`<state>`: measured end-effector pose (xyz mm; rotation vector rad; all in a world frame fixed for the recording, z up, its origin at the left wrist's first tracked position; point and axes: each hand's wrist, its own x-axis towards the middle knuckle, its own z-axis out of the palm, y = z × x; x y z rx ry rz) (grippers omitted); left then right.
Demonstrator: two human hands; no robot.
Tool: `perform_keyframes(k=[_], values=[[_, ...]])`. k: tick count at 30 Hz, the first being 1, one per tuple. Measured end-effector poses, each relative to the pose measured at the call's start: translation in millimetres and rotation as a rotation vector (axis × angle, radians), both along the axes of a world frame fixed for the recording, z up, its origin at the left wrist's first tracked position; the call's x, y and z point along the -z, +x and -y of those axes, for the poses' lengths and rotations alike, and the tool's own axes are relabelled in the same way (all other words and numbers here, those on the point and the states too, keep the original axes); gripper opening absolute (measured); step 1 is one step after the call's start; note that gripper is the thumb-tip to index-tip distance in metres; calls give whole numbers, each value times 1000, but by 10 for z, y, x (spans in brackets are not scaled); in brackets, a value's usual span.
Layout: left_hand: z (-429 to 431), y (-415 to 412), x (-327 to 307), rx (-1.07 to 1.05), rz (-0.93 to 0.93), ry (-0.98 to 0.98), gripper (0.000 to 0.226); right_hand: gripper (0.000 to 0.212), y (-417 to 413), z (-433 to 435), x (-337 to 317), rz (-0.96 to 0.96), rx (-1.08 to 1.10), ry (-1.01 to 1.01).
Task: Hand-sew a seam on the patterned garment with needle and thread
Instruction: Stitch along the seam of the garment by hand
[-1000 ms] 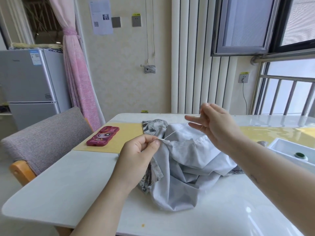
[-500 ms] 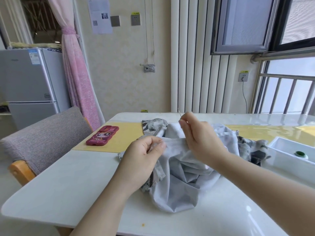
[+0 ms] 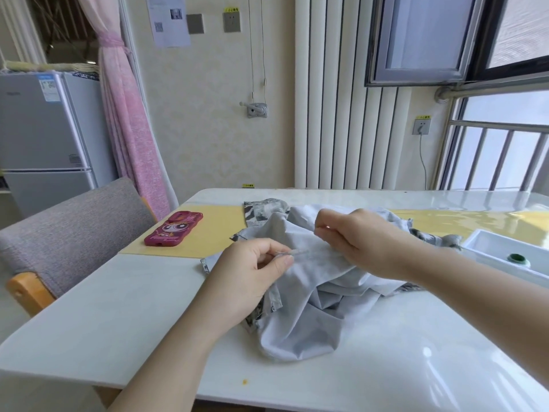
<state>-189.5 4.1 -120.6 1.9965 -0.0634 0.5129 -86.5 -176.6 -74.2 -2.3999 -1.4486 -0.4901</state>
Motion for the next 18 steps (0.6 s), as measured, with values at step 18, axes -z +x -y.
perform_keyframes(k=[18], values=[[28, 4, -6, -9, -59, -41, 16, 30, -10, -82, -185, 275, -1, -424]])
